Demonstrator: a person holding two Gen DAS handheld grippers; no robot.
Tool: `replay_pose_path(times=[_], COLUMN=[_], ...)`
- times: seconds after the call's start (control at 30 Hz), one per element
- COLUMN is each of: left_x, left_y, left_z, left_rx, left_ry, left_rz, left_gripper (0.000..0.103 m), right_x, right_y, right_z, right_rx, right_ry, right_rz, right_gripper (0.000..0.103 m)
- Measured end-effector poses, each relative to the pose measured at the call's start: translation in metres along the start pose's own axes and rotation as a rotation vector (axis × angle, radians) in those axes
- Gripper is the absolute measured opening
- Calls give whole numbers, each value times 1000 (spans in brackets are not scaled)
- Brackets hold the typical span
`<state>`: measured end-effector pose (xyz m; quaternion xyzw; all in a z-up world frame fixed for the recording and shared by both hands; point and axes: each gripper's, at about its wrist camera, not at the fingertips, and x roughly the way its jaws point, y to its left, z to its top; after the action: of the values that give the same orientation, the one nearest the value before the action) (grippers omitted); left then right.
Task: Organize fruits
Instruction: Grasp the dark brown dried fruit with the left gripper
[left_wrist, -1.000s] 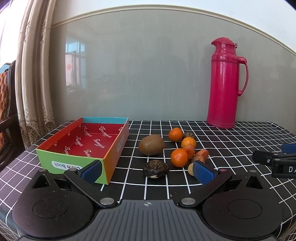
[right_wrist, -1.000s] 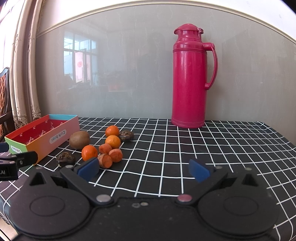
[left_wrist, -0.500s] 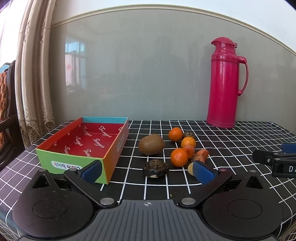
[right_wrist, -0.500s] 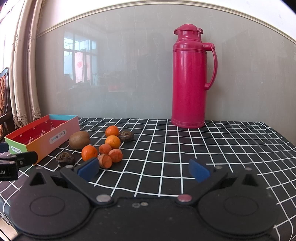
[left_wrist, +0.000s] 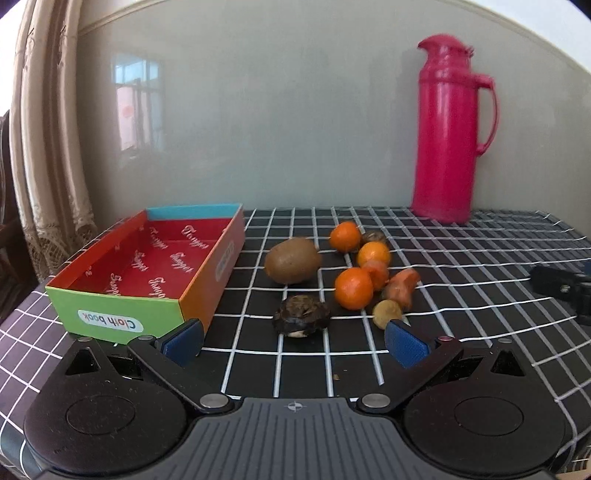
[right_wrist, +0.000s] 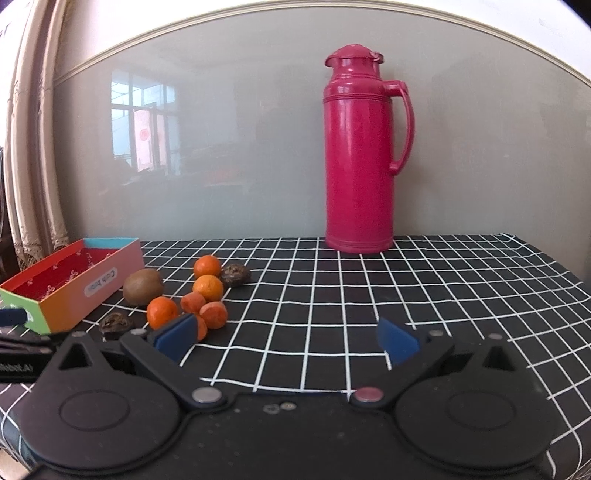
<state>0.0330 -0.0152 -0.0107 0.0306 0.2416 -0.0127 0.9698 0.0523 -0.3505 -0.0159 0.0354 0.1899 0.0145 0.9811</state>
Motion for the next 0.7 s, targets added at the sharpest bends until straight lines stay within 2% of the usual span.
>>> replay_pose_path(times=[0.1, 0.2, 0.33, 0.47, 0.5, 0.53, 0.57, 0.6, 0.7], left_x=[12, 18, 35, 53, 57, 62, 69, 76, 82], left_y=[1, 2, -1, -6, -7, -8, -8, -9, -14], left_z=[4, 8, 13, 15, 16, 16, 17, 16, 18], left_rx=[-28, -51, -47, -21, -14, -8, -8, -8, 14], left_ry=[19, 1, 23, 52, 59, 75, 101, 125, 116], left_rz=[12, 8, -25, -20, -16, -17, -28, -27, -14], left_gripper=[103, 103, 103, 101, 95, 68, 47, 47, 47], right_x=[5, 13, 21, 22, 22, 22, 23, 23, 23], right_y=[0, 0, -1, -4, -4, -4, -4, -4, -4], right_z=[0, 2, 3, 1, 1, 1, 1, 1, 1], right_rx=[-4, -12, -4, 18, 19, 19, 16, 14, 13], right_ry=[5, 11, 22, 19, 18, 17, 18, 17, 16], right_rz=[-9, -19, -23, -27, -26, -25, -24, -23, -20], right_gripper=[103, 103, 103, 103, 103, 103, 103, 103, 103])
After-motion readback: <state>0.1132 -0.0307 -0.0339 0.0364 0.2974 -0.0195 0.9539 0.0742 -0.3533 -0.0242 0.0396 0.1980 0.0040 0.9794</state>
